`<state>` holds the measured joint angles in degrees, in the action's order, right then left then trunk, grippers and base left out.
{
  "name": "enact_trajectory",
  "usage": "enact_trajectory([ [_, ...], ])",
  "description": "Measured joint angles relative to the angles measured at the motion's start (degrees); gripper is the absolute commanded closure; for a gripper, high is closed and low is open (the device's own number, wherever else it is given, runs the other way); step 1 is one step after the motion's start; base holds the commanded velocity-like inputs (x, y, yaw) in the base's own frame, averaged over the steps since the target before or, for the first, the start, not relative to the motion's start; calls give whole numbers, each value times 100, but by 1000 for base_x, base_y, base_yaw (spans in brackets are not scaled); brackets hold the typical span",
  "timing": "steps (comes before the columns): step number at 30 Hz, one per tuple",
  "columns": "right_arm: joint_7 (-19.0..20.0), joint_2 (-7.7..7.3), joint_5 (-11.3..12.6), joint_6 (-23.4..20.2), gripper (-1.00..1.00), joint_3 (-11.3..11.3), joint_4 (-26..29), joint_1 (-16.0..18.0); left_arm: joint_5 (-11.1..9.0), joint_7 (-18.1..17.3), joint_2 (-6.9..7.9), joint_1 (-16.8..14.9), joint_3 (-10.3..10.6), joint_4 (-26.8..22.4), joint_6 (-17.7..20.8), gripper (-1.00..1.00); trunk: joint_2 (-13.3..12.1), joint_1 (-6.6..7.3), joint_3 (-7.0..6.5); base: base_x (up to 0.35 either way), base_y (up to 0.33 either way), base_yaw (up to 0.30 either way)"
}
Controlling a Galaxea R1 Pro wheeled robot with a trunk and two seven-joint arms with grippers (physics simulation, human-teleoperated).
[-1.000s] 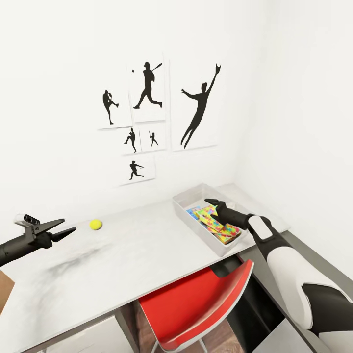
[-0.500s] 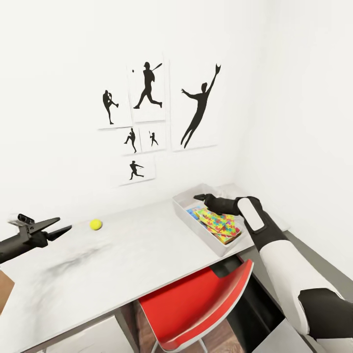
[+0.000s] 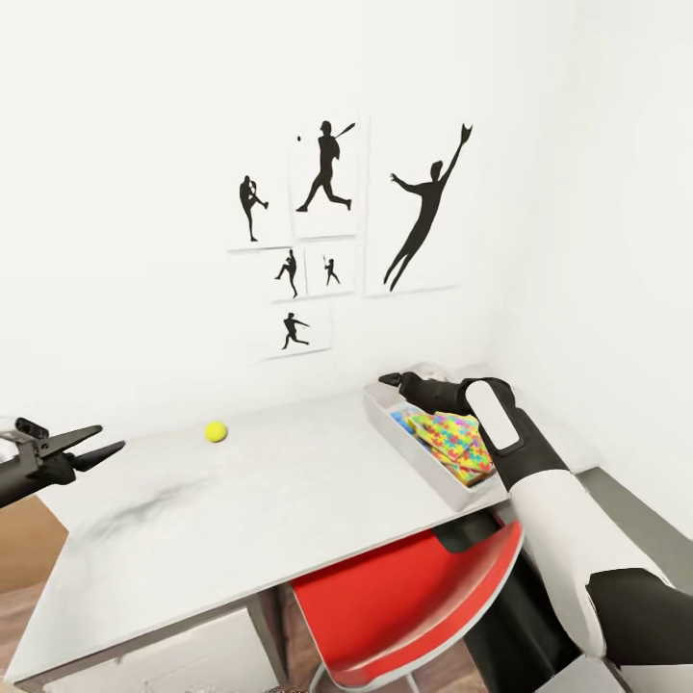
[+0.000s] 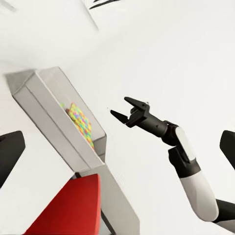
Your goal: Put all the toys in the child's room - the three board games (two on the bed and one on the table), the two jigsaw puzzles on the table, and the tennis ball on the table - inside the toy box on the table in the child's room.
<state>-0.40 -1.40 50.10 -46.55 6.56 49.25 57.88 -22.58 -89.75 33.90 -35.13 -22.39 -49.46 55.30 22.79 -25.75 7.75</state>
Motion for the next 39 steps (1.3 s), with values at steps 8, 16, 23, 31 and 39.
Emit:
enact_trajectory([
  [8, -27, 5, -9, 7, -100, 5, -4, 0, 1, 0, 136, 4, 3, 21, -21, -100, 0, 0, 11, 0, 0, 279],
  [16, -38, 6, -12, 16, -100, 7, -32, 0, 0, 0, 175, 20, 4, 25, -27, -100, 0, 0, 19, 0, 0, 280],
  [23, -229, 6, -24, 17, -100, 5, -45, 0, 10, 0, 247, 23, 8, 61, -35, -100, -1, -1, 34, -58, 59, 280],
  [31, -350, -9, 7, 30, -100, -18, -44, -1, 20, -1, 264, 34, 8, 84, -42, -100, 0, 0, 42, -30, 44, 89],
  [39, -357, -13, 14, 37, -100, -38, -44, -1, 23, -1, 265, 45, 14, 84, -159, -100, 0, 0, 43, -1, 141, 3],
])
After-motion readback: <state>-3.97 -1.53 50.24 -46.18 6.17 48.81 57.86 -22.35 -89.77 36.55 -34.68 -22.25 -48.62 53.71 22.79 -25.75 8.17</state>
